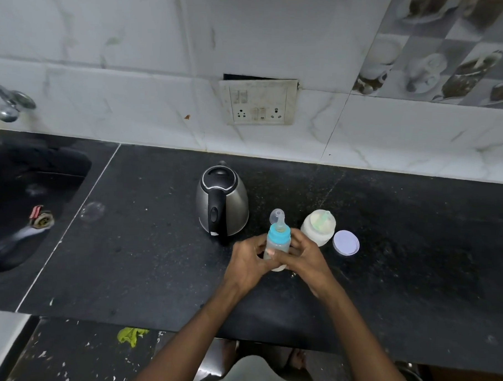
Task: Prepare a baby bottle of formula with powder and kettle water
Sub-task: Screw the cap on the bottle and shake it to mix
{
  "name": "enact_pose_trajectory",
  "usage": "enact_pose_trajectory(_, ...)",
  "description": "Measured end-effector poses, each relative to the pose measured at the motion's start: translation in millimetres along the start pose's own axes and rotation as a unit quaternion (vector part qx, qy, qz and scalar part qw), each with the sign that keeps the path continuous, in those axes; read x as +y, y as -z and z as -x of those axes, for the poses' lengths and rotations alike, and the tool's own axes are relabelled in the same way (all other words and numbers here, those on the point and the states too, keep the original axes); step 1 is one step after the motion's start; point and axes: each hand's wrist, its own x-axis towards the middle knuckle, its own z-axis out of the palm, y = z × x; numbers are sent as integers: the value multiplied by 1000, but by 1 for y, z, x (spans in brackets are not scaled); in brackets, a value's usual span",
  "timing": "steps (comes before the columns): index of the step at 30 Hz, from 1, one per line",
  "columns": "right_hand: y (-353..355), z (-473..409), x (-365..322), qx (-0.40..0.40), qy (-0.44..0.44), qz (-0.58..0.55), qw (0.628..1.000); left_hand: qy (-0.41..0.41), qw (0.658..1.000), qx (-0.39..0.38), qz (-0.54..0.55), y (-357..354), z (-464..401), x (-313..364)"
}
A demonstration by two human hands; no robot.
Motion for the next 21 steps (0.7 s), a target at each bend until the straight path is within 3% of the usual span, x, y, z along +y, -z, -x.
enact_pose_trajectory(8,47,-38,1,-116,-42,21,992,72,995,71,9,-2,12,-3)
enact_pose_trajectory(10,59,-61,-3,-126,-56,67,988,94,991,93,3,-3,15,-3)
enact_pose_trajectory(12,60,-90,-5,-93,-37,184,978,112,987,112,-5,-4,20,-3)
enact_pose_trajectory(14,54,-120,-1,-49,6,373,927,125,984,126,-7,-6,25,-2)
enact_pose_trajectory(16,41,-141,4,-61,15,517,853,139,981,135,-11,-9,29,1)
enact_pose_trajectory(21,20,-161,28,-117,-29,640,759,145,975,162,-48,-19,40,5)
